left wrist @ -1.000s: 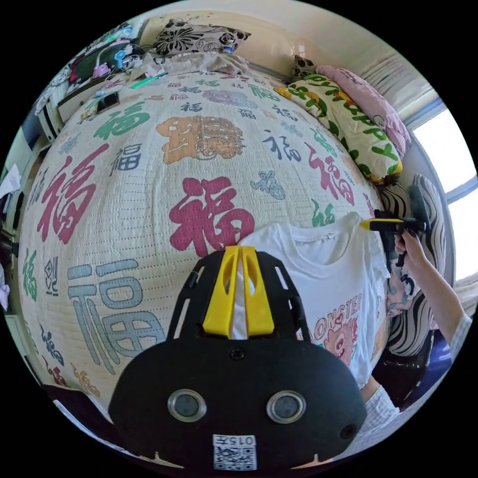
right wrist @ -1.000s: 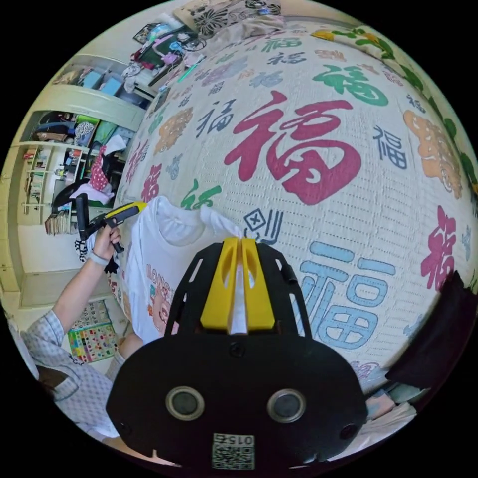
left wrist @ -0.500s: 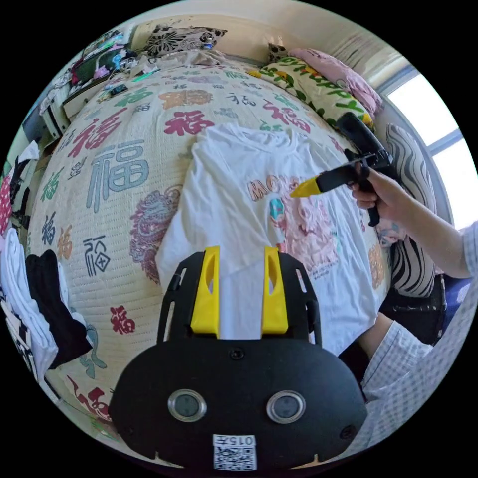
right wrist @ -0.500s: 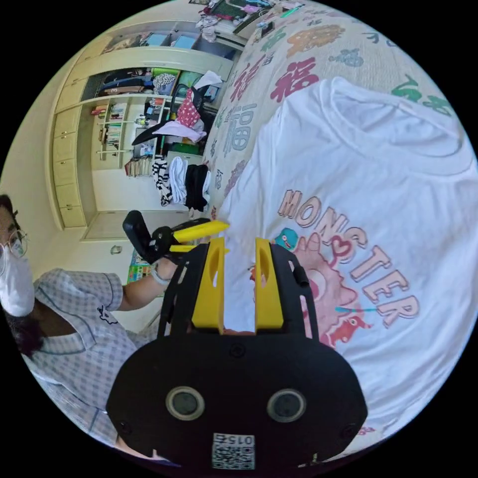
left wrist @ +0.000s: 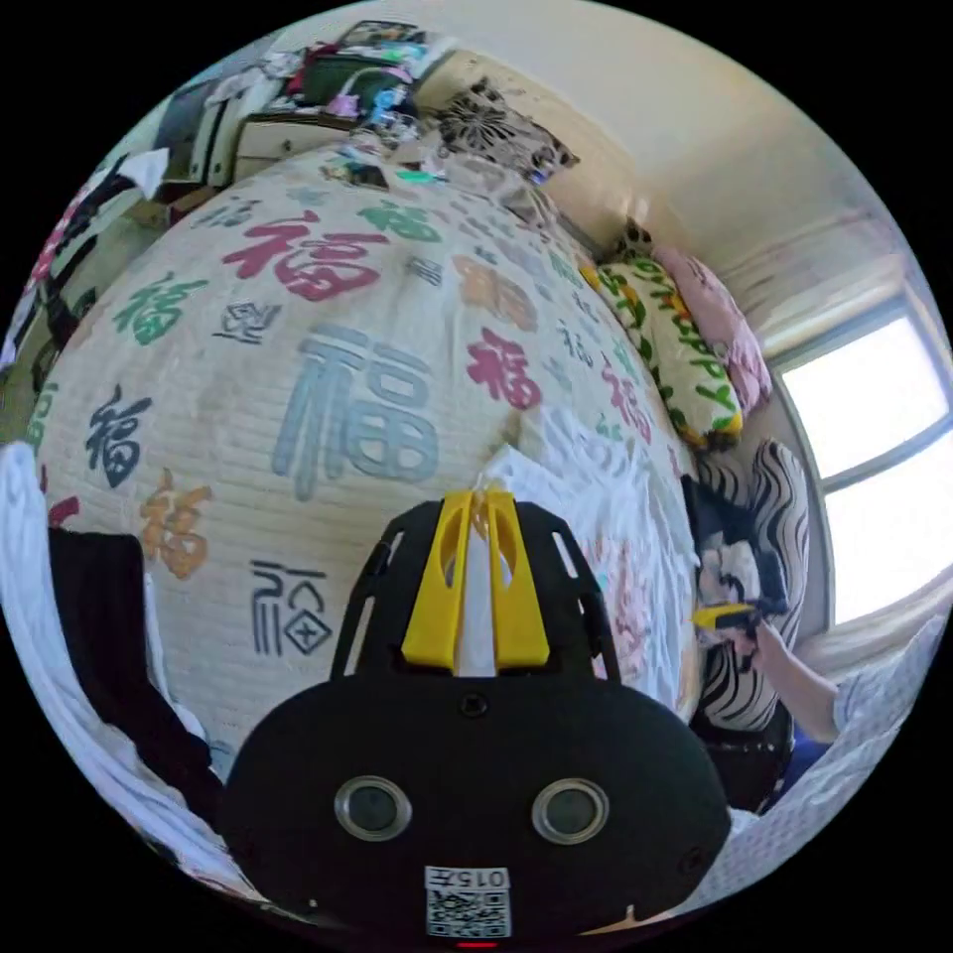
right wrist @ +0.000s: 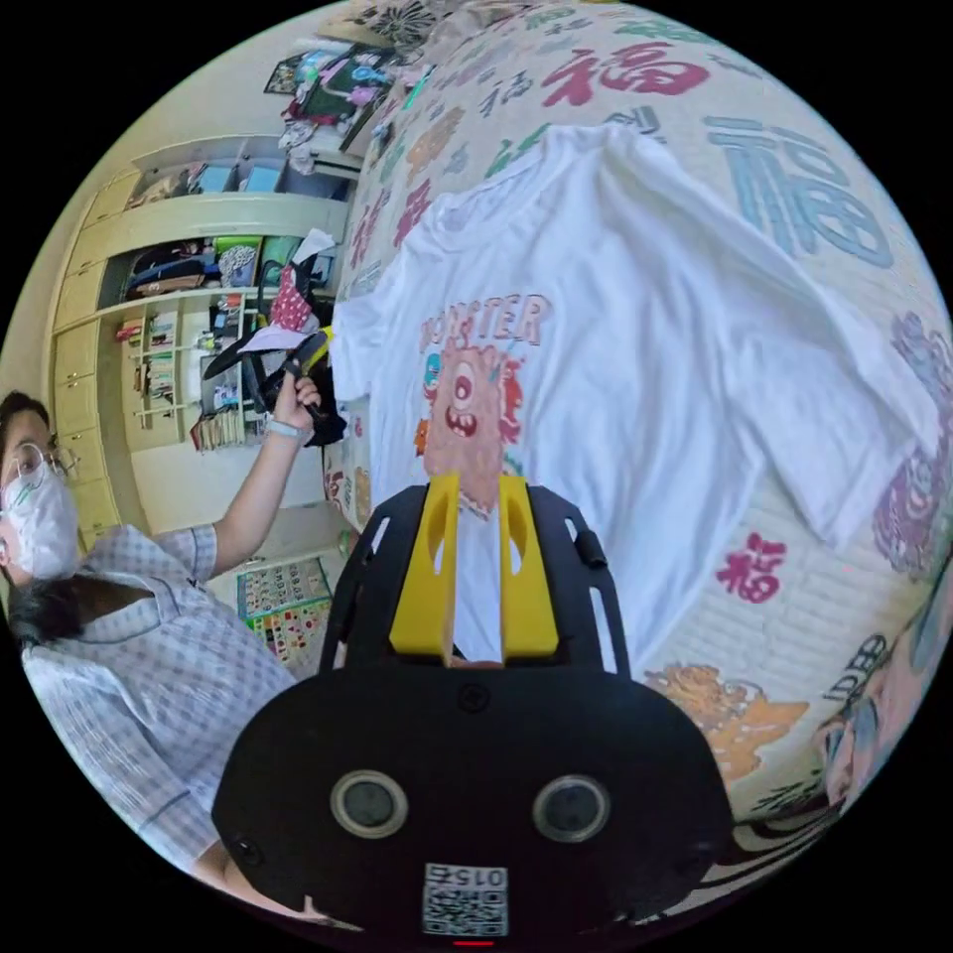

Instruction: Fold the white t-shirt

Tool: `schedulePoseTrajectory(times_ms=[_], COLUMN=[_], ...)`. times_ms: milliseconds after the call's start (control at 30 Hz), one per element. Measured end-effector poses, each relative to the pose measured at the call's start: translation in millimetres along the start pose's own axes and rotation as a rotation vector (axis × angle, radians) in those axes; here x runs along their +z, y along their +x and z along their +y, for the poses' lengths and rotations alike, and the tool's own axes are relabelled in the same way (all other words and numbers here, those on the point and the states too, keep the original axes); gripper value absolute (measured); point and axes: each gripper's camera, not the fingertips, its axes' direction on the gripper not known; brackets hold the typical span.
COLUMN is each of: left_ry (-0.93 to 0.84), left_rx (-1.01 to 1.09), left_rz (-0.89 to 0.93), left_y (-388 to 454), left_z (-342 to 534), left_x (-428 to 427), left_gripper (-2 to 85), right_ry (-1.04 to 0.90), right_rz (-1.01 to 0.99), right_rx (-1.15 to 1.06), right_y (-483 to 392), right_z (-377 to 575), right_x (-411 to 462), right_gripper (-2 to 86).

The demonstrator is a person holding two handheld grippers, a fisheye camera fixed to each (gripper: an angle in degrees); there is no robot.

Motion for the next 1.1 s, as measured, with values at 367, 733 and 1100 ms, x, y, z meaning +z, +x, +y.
schedulePoseTrajectory(times_ms=[367,733,1100], left_ry=[0.072,-0.383,-0.338], left_rx=[0.075,0.698,0.656], left_rz=[-0.114,0.163,-0.045], left_y=[-2,286,303], left_z=[4,69,178], left_x=[60,385,530], left_gripper=[7.7,9.8,6.8], right_ry=[0.251,0.009,0.27], right_rz=[0.296,0.775,0.304], right_rx=[0.232,0.003,0.023], right_y=[59,39,48], right_z=[80,38,48], right_x=[-114,-129,-223], right_gripper=[11.9,4.5,13.1])
